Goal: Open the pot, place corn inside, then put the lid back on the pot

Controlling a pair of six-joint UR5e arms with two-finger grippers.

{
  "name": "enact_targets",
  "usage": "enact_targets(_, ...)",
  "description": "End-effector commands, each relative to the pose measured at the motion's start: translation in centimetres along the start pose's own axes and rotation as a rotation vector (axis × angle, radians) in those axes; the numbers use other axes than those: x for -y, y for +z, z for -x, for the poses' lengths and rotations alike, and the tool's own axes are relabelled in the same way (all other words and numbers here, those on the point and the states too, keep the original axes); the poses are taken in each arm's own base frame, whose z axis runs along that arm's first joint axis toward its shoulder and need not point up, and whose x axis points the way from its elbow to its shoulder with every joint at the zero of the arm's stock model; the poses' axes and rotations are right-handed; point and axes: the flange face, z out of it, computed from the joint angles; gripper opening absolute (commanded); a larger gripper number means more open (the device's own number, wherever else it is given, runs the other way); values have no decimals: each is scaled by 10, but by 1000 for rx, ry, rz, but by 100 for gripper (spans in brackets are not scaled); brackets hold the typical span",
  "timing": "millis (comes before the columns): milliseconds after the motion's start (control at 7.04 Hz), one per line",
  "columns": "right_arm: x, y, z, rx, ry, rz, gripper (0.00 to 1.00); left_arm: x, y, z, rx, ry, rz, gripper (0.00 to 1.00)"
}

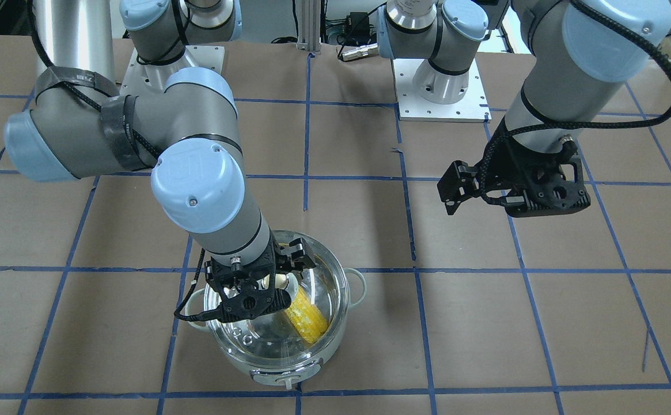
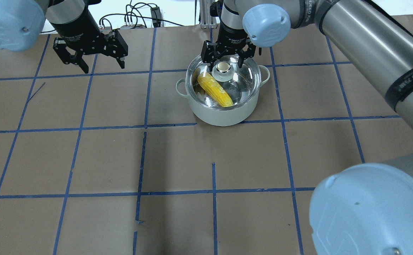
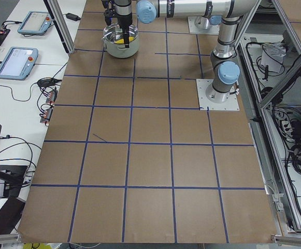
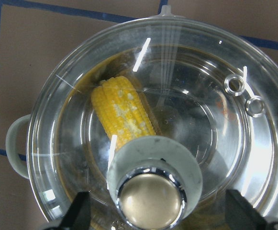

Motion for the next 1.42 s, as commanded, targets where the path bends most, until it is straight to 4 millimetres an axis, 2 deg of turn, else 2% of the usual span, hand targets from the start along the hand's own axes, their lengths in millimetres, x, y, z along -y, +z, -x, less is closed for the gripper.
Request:
enact_targets(0, -2, -8, -2, -6, -10, -10, 100, 0, 0, 0, 0, 0, 0, 100)
enact_targets(142, -6, -30, -14, -44, 0, -43, 100, 0, 0, 0, 0, 0, 0, 100)
enact_targets(426, -20, -77, -70, -75, 53, -79, 100, 0, 0, 0, 2, 2, 1, 100)
enact_targets(710, -57, -117, -99, -80, -53, -63, 100, -2, -1, 2, -2, -3, 9, 100)
enact_targets(852, -87, -130, -96, -83, -47, -71, 100, -3, -4, 2, -7, -3, 4, 100)
enact_targets(994, -128, -127, -90, -71, -34, -55, 100, -7, -4, 4, 2, 8, 4, 100)
enact_targets(1136, -160, -121, -95, -79, -26, -49, 100, -9, -2, 3, 0, 9, 6, 100)
enact_targets(1278, -176, -124, -98, -79, -16, -56, 100, -10, -3, 2, 2, 0, 6, 100)
